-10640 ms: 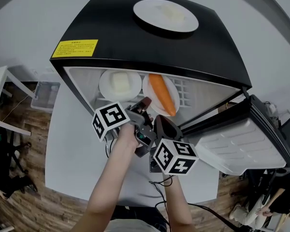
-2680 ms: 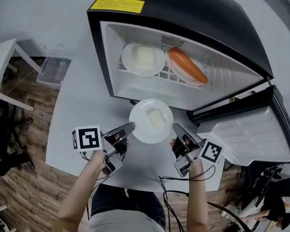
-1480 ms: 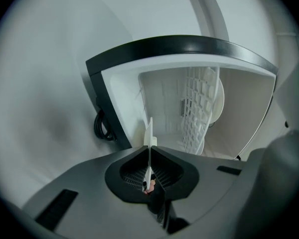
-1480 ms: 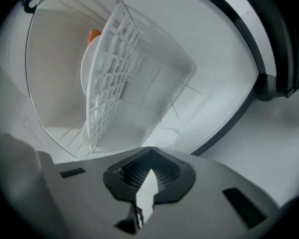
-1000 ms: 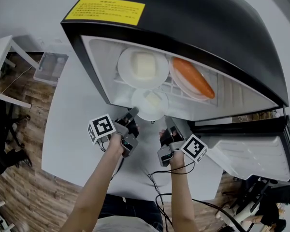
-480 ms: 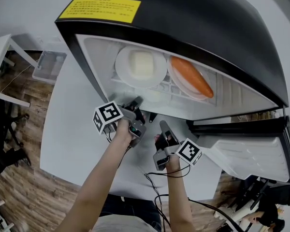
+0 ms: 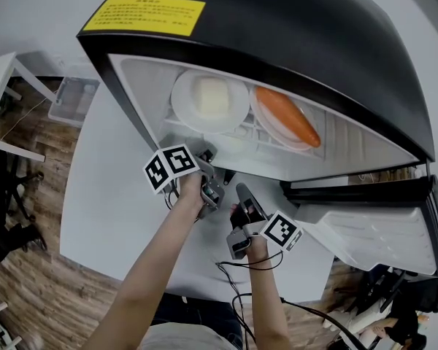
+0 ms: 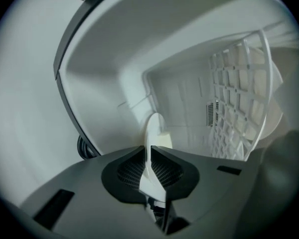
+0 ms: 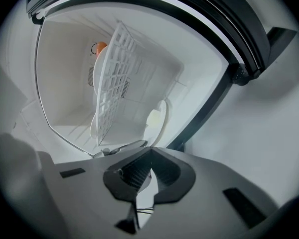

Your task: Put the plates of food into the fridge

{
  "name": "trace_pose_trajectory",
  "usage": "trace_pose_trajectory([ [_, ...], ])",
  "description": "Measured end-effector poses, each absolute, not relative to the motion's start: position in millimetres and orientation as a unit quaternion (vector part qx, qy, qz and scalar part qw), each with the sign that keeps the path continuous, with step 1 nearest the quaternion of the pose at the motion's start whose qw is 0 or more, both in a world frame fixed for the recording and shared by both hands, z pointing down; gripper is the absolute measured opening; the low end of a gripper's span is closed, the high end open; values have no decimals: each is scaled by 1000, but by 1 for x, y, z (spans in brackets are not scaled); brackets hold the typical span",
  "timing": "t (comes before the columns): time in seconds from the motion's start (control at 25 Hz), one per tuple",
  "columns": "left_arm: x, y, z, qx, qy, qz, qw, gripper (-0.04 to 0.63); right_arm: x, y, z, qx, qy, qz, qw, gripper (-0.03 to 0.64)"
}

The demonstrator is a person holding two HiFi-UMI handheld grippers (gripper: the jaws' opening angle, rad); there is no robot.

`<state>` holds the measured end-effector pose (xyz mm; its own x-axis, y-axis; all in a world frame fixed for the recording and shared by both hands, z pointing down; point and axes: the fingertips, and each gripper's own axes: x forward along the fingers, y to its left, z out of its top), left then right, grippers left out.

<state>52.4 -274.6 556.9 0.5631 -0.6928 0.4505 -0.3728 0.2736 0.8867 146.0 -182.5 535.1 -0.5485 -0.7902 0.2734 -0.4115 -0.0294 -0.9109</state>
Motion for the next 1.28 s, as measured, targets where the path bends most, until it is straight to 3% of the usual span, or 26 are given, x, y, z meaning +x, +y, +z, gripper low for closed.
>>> trace_pose_trajectory([
  [0.24, 55, -274, 550, 639, -478, -51, 601, 72, 145, -182, 538, -457, 678, -555, 151, 15],
  [0.6, 40, -267, 548, 652, -538, 33, 534, 81, 143, -182, 537, -485, 699, -514, 112, 15],
  [0.76, 36, -264, 536, 686, -531, 26, 497, 81, 137, -180, 528, -478, 724, -486, 104, 15],
  [0.84, 35, -255, 522, 719, -525, 2, 455, 78, 135, -177, 518, -478, 744, -456, 99, 15],
  [0.92, 34, -239, 509, 757, -514, -7, 404, 21, 134, -174, 506, -484, 761, -422, 95, 15],
  [1.16, 29, -178, 458, 845, -501, 75, 173, 8, 133, -160, 465, -552, 797, -245, 16, 14],
  [1.28, 25, -153, 428, 858, -495, 72, 118, 8, 123, -149, 436, -558, 813, -167, 0, 14],
])
